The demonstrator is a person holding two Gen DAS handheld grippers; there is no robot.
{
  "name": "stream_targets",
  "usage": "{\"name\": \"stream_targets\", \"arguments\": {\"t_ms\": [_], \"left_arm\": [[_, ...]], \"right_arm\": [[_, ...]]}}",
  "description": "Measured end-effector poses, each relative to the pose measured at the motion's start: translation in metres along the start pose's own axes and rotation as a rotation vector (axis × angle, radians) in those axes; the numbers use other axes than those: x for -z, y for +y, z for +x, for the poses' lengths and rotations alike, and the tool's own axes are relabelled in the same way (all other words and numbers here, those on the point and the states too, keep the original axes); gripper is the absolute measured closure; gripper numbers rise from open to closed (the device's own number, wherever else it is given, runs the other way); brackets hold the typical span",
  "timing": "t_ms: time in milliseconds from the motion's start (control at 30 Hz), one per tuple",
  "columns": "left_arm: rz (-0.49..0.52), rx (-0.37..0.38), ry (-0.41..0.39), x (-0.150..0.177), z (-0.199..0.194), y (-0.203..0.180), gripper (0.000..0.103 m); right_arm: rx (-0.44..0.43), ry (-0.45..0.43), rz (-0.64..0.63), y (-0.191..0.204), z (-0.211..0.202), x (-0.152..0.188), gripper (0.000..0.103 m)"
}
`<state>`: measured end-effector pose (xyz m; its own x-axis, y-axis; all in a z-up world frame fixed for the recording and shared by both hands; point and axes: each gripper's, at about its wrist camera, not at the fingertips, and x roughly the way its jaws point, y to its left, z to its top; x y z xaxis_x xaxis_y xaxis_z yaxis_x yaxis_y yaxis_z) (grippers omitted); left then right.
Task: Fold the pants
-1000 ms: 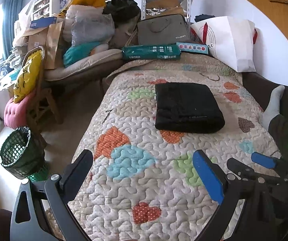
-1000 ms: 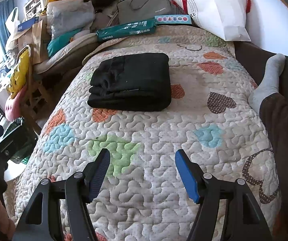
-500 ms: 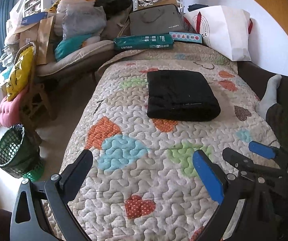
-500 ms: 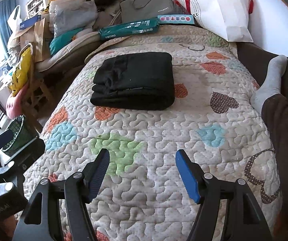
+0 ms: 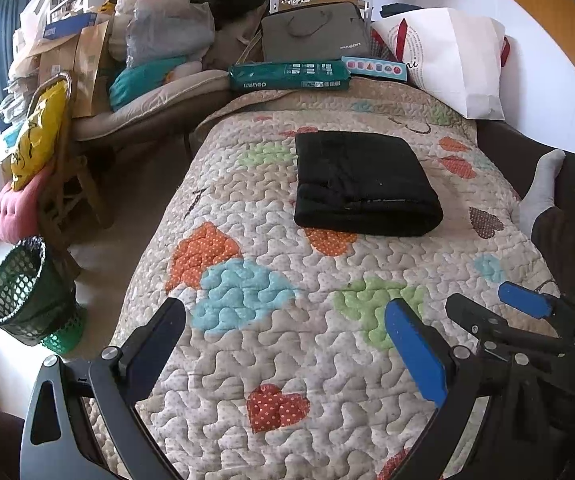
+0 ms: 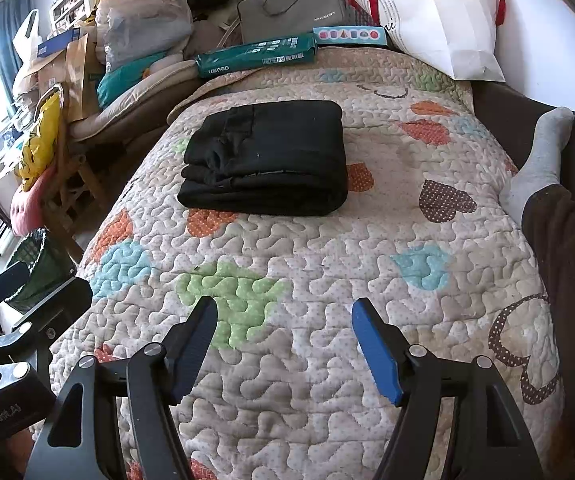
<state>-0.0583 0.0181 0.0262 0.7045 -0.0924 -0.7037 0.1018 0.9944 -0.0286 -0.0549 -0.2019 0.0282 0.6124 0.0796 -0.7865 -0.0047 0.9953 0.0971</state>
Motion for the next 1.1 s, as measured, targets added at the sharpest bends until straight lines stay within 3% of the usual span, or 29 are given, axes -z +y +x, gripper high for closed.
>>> {"name": "stream_targets", "arguments": {"t_ms": [833, 1100], "left_arm": [[-0.015, 0.005, 0.064, 0.003, 0.013, -0.001, 0.003], [-0.051, 0.025, 0.122, 0.006, 0.024, 0.003, 0.003]], "right_arm": [[0.015, 0.020, -0.008, -0.001, 0.005, 0.001, 0.026], [0.039, 0.017, -0.023, 0.000, 0.005, 0.001, 0.025]]}}
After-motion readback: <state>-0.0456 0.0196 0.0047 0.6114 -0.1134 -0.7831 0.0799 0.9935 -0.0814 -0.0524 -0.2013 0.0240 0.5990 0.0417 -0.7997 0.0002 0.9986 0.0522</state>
